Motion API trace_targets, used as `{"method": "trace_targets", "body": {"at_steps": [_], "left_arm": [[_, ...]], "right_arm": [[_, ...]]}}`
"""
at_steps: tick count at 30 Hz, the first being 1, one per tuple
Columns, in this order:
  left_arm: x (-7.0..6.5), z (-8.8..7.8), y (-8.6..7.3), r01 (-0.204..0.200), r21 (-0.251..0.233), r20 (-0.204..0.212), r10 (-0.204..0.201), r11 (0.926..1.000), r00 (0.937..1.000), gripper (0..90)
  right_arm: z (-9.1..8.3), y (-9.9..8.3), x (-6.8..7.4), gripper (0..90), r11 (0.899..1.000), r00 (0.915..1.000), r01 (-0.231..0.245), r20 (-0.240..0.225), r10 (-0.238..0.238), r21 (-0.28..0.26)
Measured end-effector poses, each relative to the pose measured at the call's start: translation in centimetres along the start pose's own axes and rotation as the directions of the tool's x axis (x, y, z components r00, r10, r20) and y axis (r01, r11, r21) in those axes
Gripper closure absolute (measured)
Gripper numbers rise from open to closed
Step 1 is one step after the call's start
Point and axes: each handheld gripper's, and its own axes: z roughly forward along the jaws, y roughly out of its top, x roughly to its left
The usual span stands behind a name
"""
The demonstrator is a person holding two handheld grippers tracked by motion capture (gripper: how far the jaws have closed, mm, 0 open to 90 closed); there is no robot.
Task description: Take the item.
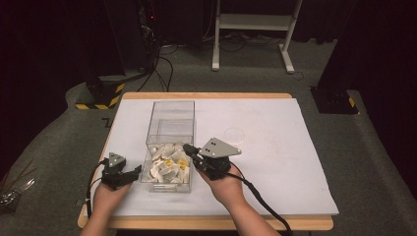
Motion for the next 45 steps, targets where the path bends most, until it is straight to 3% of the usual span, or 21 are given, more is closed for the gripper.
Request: {"method": "trace_targets", "body": {"at_steps": [11,45], "left_arm": [[0.0,0.0,0.0,-0.002,-0.001,-0.001,0.002,1.0,1.0,31.7],[-0.1,0.0,0.0,0.004,-0.004,0.003,-0.004,1.0,1.0,31.7]], "right_arm": [[-1.1,0.4,-0.5,88.7,1.0,0.9997,0.002,0.023,-0.001,-0.027],[-3.1,-0.3,-3.7,88.7,1.0,0.9913,-0.014,0.13,0.015,-0.015]]}}
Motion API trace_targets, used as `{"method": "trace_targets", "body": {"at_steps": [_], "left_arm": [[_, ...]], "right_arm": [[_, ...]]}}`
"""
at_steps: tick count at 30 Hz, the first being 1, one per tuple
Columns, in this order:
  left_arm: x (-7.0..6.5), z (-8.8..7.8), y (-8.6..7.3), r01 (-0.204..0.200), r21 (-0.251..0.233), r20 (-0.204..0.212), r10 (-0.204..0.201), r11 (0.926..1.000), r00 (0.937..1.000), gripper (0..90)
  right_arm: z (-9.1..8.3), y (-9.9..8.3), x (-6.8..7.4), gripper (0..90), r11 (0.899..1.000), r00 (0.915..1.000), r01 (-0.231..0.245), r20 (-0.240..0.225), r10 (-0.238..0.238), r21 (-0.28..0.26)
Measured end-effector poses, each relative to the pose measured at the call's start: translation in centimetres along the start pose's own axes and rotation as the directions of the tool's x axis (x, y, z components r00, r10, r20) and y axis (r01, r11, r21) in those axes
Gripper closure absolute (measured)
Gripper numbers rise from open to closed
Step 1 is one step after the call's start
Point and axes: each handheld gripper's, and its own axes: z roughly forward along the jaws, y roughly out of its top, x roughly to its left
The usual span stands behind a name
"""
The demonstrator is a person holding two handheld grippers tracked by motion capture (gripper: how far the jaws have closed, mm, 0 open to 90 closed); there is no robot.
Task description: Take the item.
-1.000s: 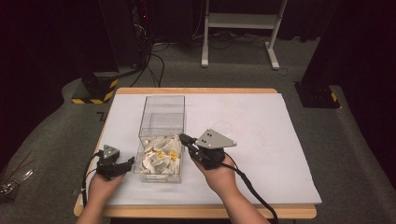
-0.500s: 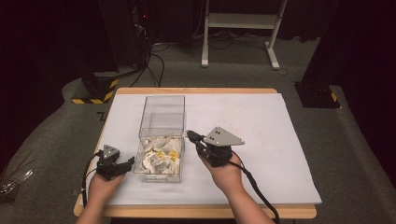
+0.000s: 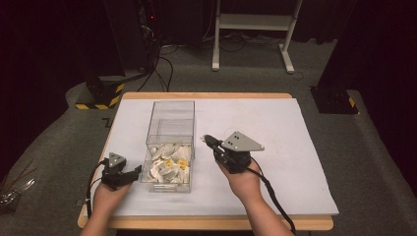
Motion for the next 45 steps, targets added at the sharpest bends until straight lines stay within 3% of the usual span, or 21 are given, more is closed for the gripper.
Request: {"method": "trace_targets", "body": {"at_steps": [18,45], "left_arm": [[0.0,0.0,0.0,-0.005,0.0,0.004,0.005,1.0,1.0,31.7],[0.0,0.0,0.0,-0.007,0.0,0.005,0.007,1.0,1.0,31.8]], "right_arm": [[-0.3,-0.2,-2.0,88.7,1.0,0.9975,0.002,0.071,-0.003,0.022],[-0.4,-0.5,-5.3,88.7,0.998,0.9866,-0.038,0.16,0.031,0.041]]}}
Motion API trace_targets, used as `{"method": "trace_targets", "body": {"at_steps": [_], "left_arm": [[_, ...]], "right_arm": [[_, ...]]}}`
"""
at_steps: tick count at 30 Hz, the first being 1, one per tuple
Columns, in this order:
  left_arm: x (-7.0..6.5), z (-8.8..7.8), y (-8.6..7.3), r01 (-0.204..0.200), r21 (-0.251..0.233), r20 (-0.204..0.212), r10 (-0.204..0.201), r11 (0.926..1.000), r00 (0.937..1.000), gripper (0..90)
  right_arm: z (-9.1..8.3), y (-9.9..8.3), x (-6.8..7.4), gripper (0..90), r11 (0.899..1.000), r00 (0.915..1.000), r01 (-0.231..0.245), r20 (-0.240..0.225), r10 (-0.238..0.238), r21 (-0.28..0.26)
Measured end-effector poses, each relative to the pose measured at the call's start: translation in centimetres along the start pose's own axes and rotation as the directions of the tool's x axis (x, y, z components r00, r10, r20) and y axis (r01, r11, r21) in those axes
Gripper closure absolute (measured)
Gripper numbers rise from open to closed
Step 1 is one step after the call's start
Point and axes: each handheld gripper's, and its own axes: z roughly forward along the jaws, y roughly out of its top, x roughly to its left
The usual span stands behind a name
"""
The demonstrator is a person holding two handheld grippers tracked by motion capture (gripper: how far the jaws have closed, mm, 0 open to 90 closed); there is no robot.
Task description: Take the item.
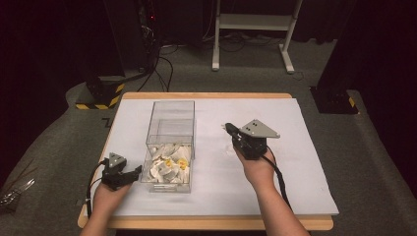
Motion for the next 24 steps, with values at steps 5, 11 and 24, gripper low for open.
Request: {"method": "trace_targets", "body": {"at_steps": [5,11,24], "left_arm": [[0.0,0.0,0.0,0.0,-0.001,-0.001,0.0,1.0,1.0,31.8],[0.0,0.0,0.0,0.0,-0.001,0.0,0.0,1.0,1.0,31.8],[0.0,0.0,0.0,-0.001,-0.001,0.0,0.001,1.0,1.0,31.8]], "right_arm": [[0.2,-0.1,-0.5,88.7,1.0,0.9999,-0.002,0.013,0.002,0.006],[0.4,-0.4,-0.9,88.6,1.0,0.9997,-0.011,0.023,0.011,0.014],[1.3,-2.0,-1.6,88.5,0.997,0.9985,-0.049,0.029,0.048,0.058]]}}
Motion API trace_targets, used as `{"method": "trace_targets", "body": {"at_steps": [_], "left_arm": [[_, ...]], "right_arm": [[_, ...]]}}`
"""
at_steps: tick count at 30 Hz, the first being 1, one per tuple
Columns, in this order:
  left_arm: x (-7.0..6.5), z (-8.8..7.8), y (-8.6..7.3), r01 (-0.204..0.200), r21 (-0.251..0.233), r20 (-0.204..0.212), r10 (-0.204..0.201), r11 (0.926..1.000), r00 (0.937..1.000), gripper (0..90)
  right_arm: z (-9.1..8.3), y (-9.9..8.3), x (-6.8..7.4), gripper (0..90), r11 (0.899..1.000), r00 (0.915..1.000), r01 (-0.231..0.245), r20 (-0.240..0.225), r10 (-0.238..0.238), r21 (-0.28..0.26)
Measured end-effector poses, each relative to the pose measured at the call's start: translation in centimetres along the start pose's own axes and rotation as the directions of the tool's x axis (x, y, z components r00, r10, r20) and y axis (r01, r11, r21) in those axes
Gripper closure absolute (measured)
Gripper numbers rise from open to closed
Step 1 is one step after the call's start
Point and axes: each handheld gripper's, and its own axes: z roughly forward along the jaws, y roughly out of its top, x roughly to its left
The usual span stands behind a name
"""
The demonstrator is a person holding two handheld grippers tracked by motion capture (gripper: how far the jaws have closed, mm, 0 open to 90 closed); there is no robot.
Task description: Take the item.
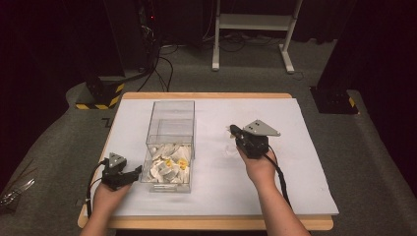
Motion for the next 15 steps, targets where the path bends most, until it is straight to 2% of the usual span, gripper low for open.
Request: {"method": "trace_targets", "body": {"at_steps": [15], "left_arm": [[0.0,0.0,0.0,0.0,0.001,0.001,0.0,1.0,1.0,31.8]], "right_arm": [[1.7,-2.2,-0.6,88.6,0.997,0.9996,-0.025,0.016,0.024,0.077]]}}
